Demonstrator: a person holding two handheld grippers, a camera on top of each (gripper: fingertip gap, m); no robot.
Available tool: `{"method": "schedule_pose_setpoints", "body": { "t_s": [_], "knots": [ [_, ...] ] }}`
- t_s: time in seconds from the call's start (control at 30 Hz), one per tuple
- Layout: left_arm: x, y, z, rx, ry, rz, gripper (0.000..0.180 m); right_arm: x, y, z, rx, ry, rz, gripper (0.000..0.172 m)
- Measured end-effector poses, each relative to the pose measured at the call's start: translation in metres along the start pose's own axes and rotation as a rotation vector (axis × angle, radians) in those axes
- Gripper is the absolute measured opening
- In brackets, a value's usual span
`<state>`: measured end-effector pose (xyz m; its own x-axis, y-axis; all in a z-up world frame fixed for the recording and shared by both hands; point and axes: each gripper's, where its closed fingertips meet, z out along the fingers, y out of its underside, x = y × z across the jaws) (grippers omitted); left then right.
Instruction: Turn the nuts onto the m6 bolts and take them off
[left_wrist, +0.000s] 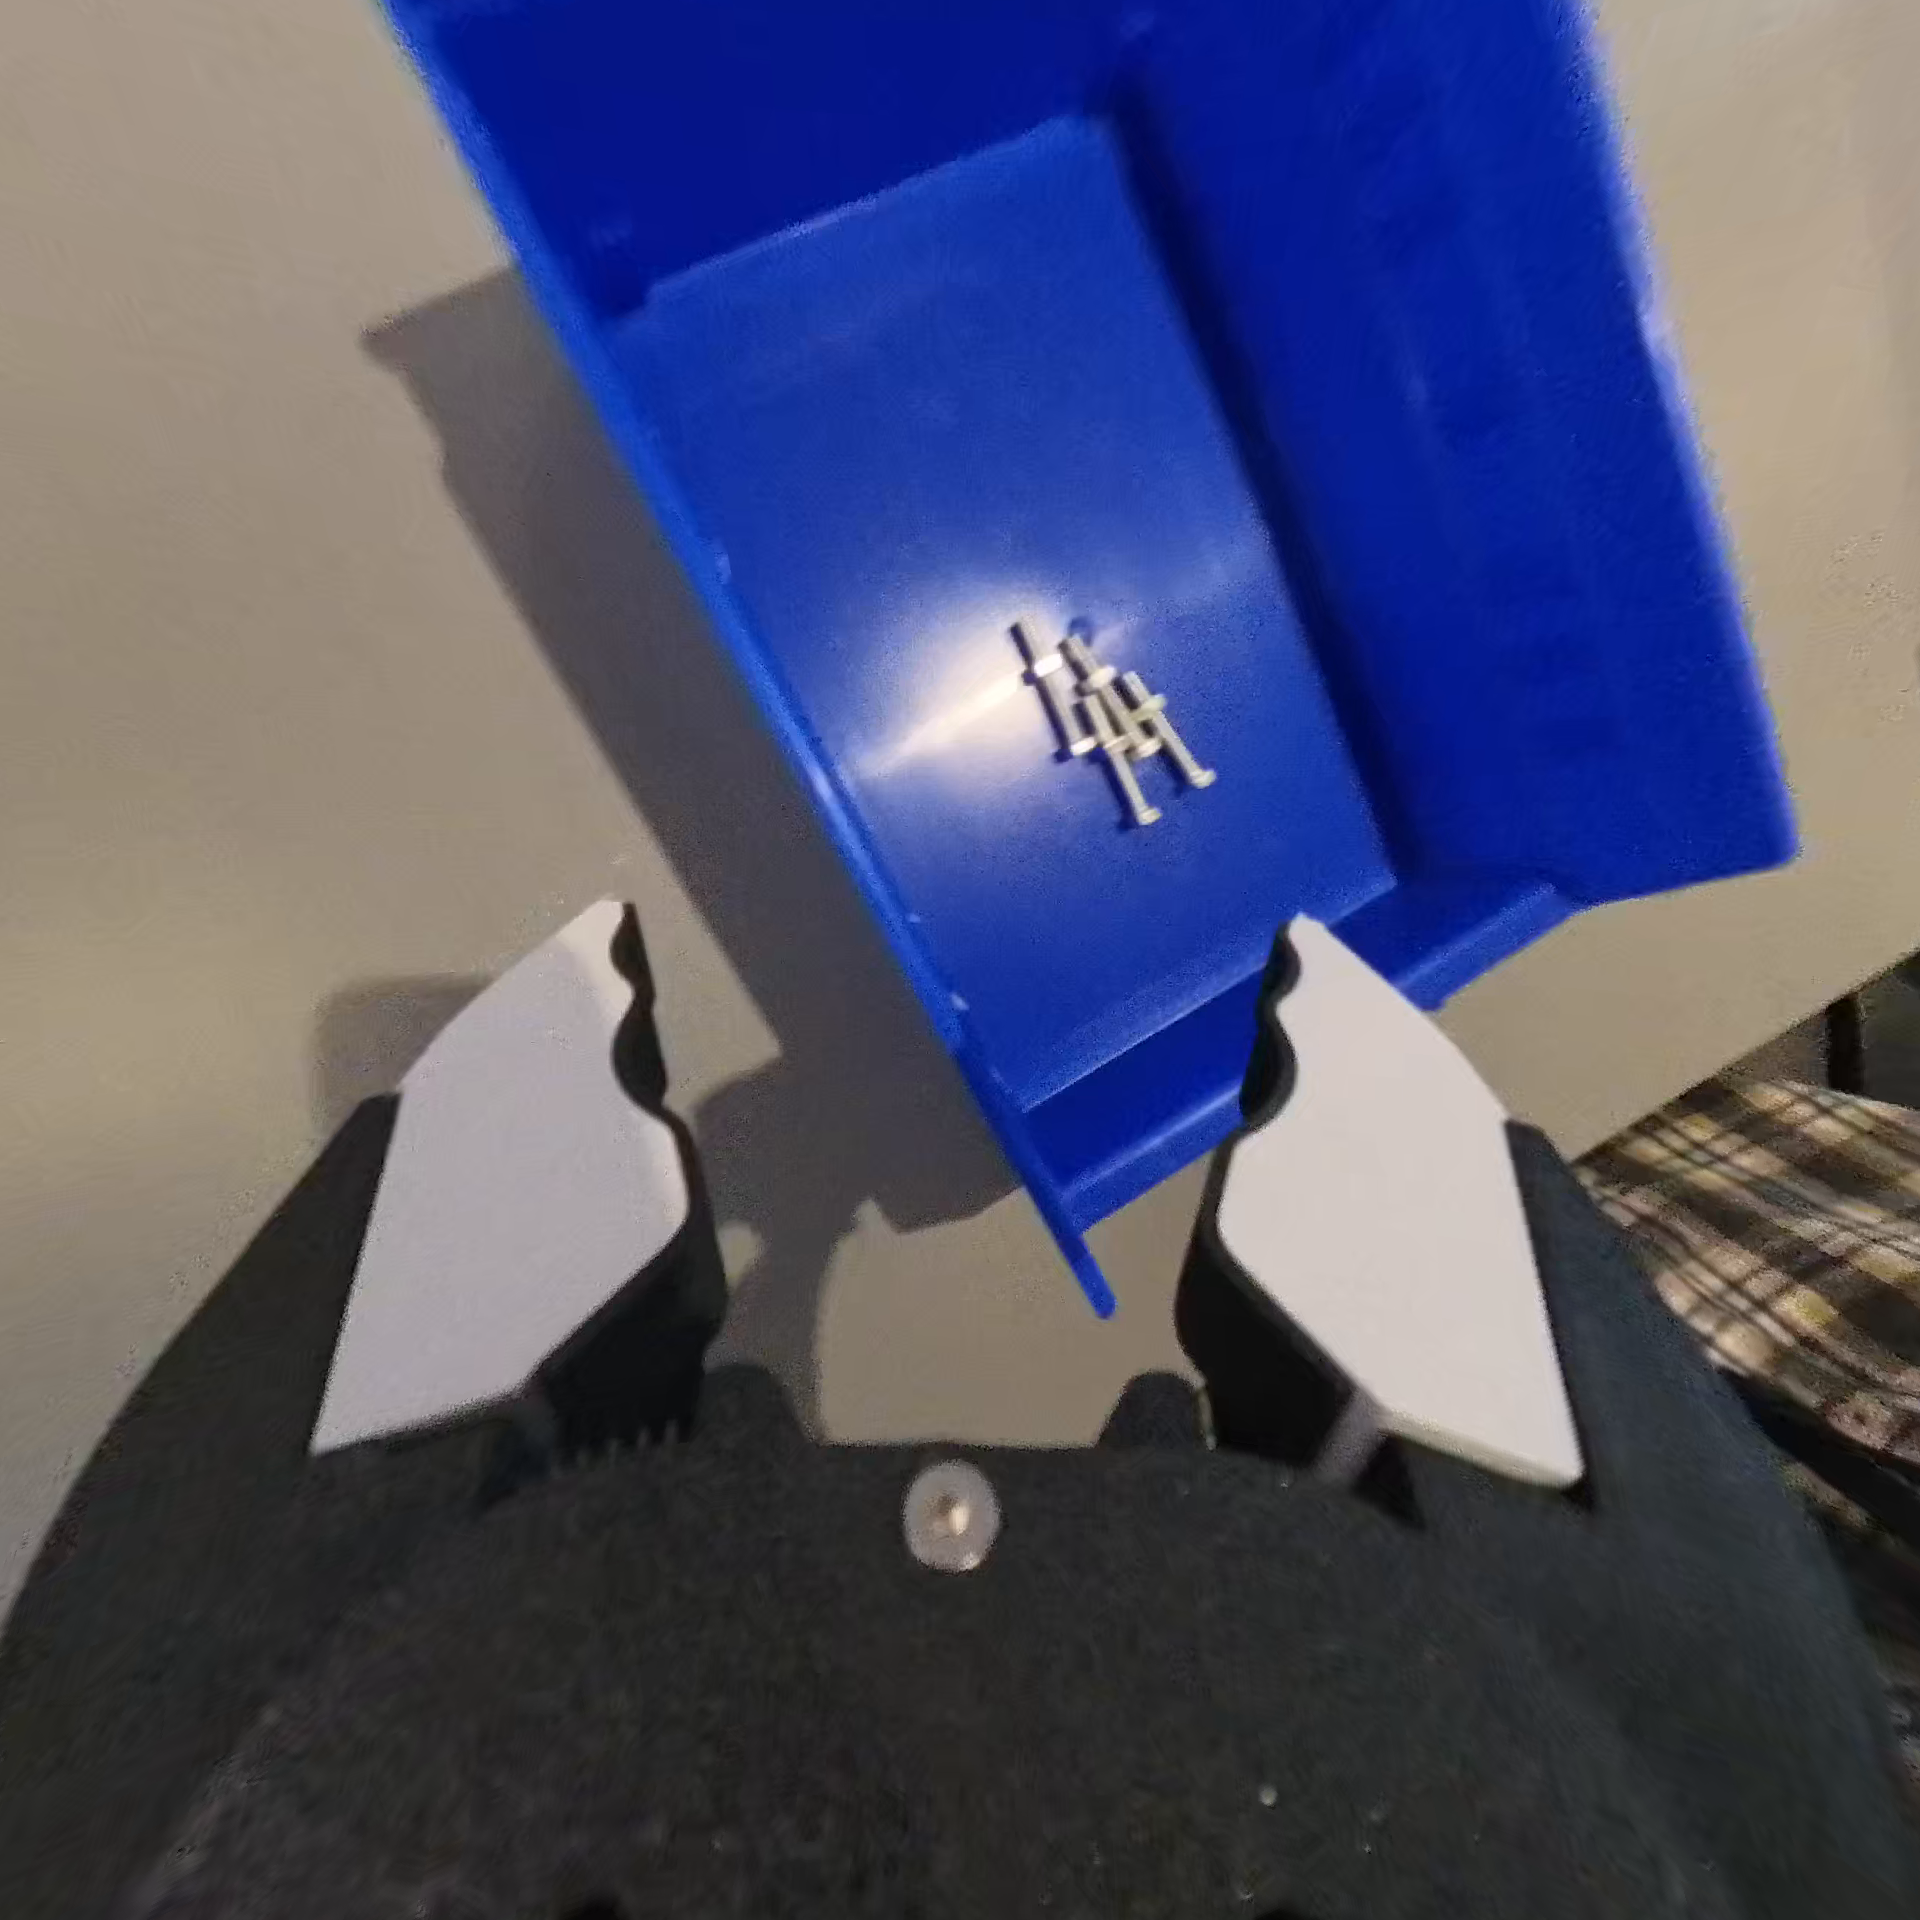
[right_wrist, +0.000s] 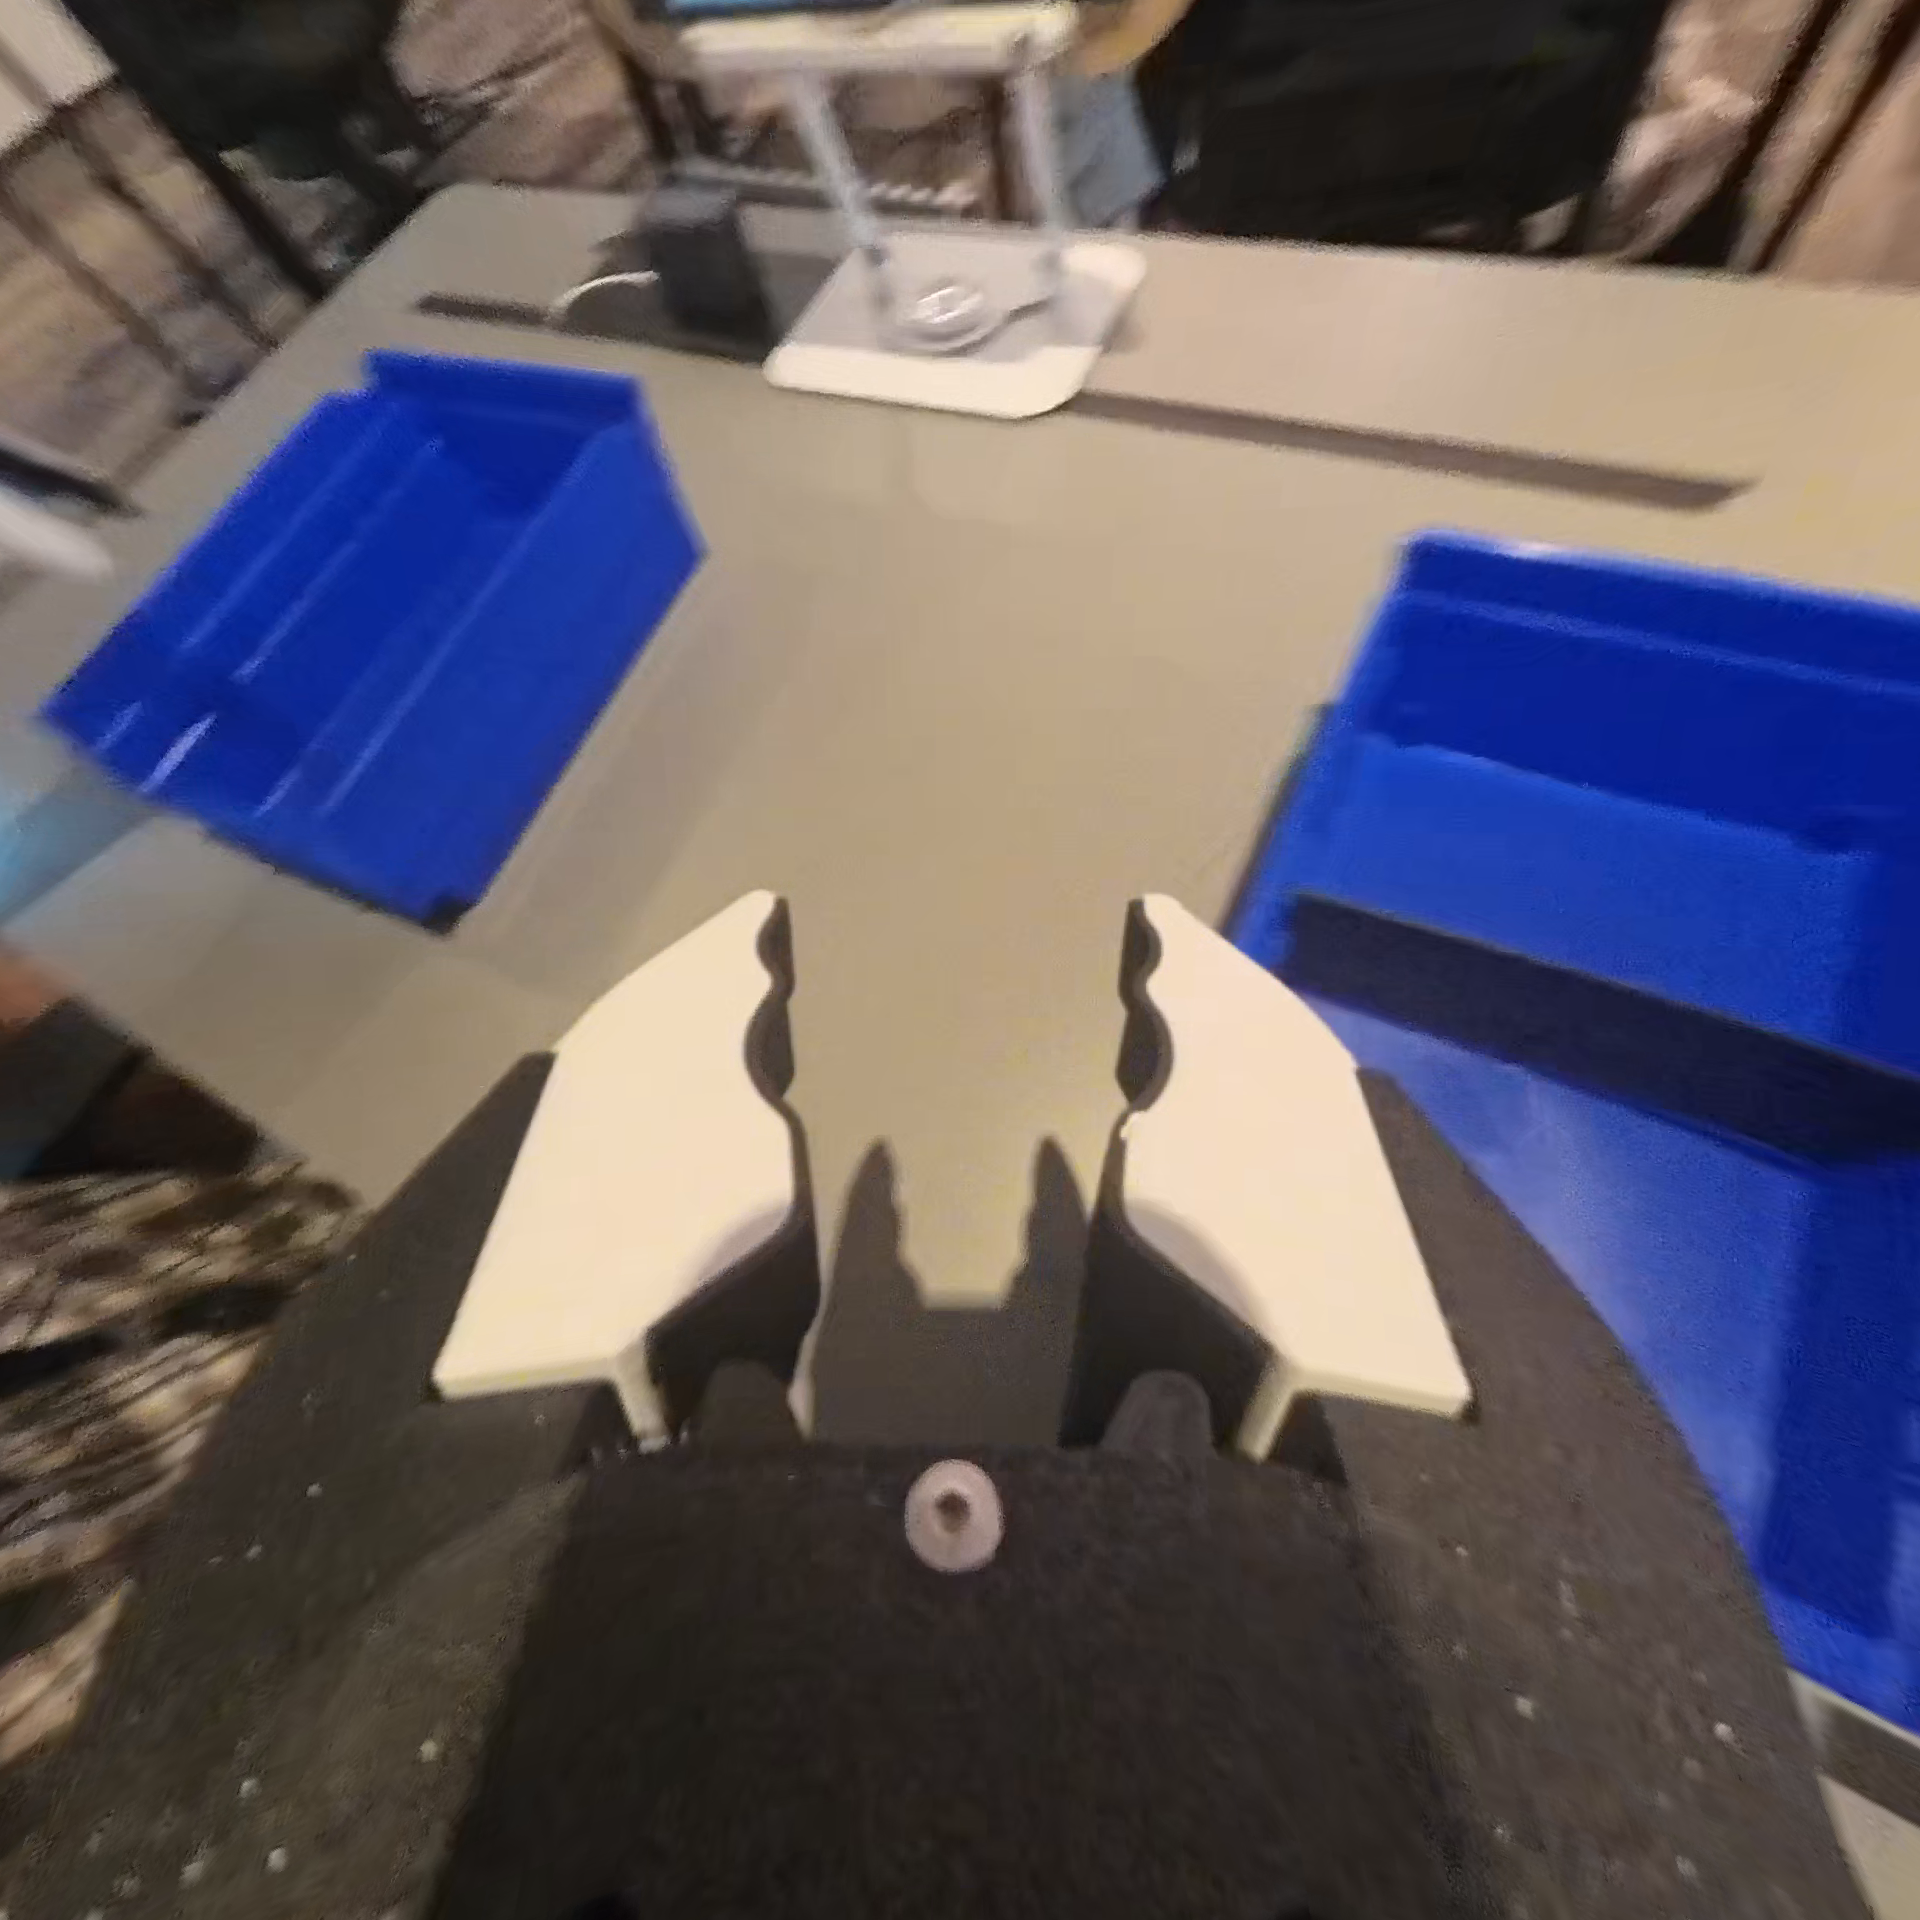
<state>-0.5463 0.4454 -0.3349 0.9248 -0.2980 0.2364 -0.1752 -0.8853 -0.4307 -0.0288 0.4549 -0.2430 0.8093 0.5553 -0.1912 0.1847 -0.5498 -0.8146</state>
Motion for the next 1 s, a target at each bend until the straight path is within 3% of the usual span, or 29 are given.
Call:
{"method": "schedule_pose_setpoints", "body": {
  "t_s": [0.17,0.27,0.4,0.5,0.6,0.7,1.0],
  "knots": [
    [-0.018,0.023,0.031,-0.196,-0.011,-0.117,0.095,-0.061,0.047,0.023,-0.046,-0.217,0.036,0.056],
    [-0.017,0.028,0.044,-0.247,0.028,-0.159,0.071,-0.079,0.061,0.03,-0.037,-0.298,0.061,0.05],
    [-0.015,0.031,0.055,-0.296,0.083,-0.18,0.022,-0.088,0.064,0.032,0.021,-0.331,0.066,0.042],
    [-0.023,0.032,0.057,-0.322,0.088,-0.216,0.013,-0.09,0.065,0.035,0.059,-0.346,0.083,0.038],
    [-0.05,0.036,0.049,-0.338,-0.018,-0.17,0.007,-0.093,0.073,0.043,0.055,-0.377,0.116,0.034],
    [-0.078,0.045,0.037,-0.334,-0.064,-0.222,0.005,-0.092,0.079,0.053,0.068,-0.385,0.152,0.033],
    [-0.176,0.102,-0.019,-0.269,-0.179,-0.403,0.005,-0.093,0.09,0.069,0.046,-0.368,0.186,0.031]
  ]
}}
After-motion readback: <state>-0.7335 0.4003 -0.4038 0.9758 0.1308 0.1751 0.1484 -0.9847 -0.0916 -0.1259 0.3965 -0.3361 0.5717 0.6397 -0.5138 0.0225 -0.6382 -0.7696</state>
